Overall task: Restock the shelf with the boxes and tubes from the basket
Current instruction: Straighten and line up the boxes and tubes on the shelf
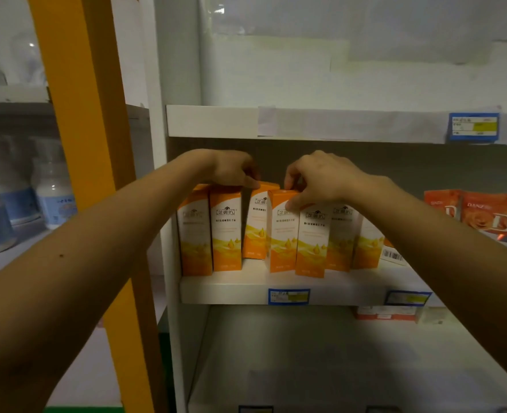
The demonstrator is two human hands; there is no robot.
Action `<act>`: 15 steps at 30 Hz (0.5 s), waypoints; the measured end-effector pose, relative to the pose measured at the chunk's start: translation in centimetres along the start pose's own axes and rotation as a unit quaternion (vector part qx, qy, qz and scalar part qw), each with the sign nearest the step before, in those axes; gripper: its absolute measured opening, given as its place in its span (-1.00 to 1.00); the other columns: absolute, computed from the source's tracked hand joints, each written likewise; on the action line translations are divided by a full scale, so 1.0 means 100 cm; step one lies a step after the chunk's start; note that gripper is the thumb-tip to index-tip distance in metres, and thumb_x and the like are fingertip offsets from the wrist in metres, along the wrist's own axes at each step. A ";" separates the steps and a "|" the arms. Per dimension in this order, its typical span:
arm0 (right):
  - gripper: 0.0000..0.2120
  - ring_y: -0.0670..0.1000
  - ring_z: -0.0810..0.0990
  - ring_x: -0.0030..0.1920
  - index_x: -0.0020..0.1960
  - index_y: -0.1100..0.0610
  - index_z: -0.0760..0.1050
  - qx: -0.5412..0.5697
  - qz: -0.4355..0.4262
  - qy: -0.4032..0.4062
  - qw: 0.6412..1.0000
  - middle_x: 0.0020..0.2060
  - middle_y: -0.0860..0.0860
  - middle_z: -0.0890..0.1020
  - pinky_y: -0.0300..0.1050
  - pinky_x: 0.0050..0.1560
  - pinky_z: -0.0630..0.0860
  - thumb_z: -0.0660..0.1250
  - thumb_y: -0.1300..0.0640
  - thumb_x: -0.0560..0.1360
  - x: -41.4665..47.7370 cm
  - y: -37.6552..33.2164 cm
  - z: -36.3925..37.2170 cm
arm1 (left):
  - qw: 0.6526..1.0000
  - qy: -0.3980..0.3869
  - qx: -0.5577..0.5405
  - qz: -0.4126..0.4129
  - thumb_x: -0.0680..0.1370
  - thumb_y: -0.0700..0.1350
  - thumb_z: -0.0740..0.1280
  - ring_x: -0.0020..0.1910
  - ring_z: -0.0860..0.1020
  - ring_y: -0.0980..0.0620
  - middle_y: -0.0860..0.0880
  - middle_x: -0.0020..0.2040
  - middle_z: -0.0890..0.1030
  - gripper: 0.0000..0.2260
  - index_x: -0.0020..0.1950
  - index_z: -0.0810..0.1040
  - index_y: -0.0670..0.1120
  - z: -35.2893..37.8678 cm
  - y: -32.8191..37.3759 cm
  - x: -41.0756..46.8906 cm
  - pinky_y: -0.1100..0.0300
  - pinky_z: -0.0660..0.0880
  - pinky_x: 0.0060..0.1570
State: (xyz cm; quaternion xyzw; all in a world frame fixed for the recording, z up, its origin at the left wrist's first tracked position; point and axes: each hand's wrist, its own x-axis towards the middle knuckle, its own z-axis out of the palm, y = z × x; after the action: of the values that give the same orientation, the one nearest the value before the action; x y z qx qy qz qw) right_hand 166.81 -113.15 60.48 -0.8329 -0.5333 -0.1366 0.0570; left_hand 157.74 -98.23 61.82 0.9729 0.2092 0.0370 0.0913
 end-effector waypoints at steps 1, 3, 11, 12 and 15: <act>-0.67 0.02 0.58 0.02 0.06 0.02 0.52 0.000 0.000 -0.003 1.000 0.02 -0.01 0.61 -0.06 -0.05 0.55 0.45 -0.05 0.36 0.001 0.000 0.000 | 1.000 -0.004 -0.002 -0.004 0.56 -0.03 0.24 0.21 0.49 -0.10 -0.08 0.24 0.50 -0.66 0.32 0.40 -0.06 -0.001 -0.002 -0.001 0.05 0.46 0.17; -0.67 0.03 0.58 0.02 0.06 0.04 0.50 0.006 -0.001 -0.010 1.000 0.03 0.00 0.61 -0.08 -0.06 0.53 0.45 -0.03 0.36 0.003 -0.001 0.000 | 1.000 -0.017 -0.008 -0.008 0.56 -0.05 0.24 0.18 0.51 -0.08 -0.11 0.24 0.51 -0.67 0.32 0.41 -0.07 -0.003 -0.003 -0.003 0.07 0.47 0.14; -0.58 0.03 0.54 0.13 0.22 0.01 0.47 0.029 -0.034 -0.051 0.998 0.07 -0.03 0.55 -0.05 0.13 0.53 0.42 -0.01 0.39 0.012 -0.006 -0.002 | 0.999 -0.045 0.007 -0.028 0.56 -0.09 0.24 0.23 0.50 -0.14 -0.15 0.27 0.50 -0.67 0.32 0.40 -0.11 -0.007 0.000 -0.007 0.01 0.47 0.21; -0.60 0.02 0.55 0.13 0.21 0.01 0.48 0.041 -0.038 -0.053 0.997 0.04 -0.04 0.54 -0.04 0.14 0.52 0.42 -0.01 0.39 0.013 -0.007 -0.003 | 0.999 -0.044 0.008 -0.029 0.56 -0.08 0.23 0.23 0.50 -0.13 -0.14 0.27 0.50 -0.67 0.32 0.40 -0.11 -0.008 0.000 -0.007 0.01 0.47 0.22; -0.63 -0.01 0.55 0.10 0.18 0.03 0.52 0.065 -0.047 -0.044 0.996 0.07 -0.02 0.59 -0.08 0.14 0.51 0.43 0.00 0.40 0.015 -0.012 -0.006 | 0.999 -0.031 0.003 -0.026 0.57 -0.06 0.22 0.24 0.50 -0.13 -0.14 0.28 0.50 -0.66 0.33 0.40 -0.11 -0.009 0.001 -0.011 0.01 0.46 0.23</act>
State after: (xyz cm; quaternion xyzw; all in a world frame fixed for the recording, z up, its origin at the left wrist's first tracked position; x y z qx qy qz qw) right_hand 166.19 -111.48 61.38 -0.8065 -0.5818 -0.0670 0.0811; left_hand 156.68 -98.64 62.69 0.9681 0.2314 0.0037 0.0958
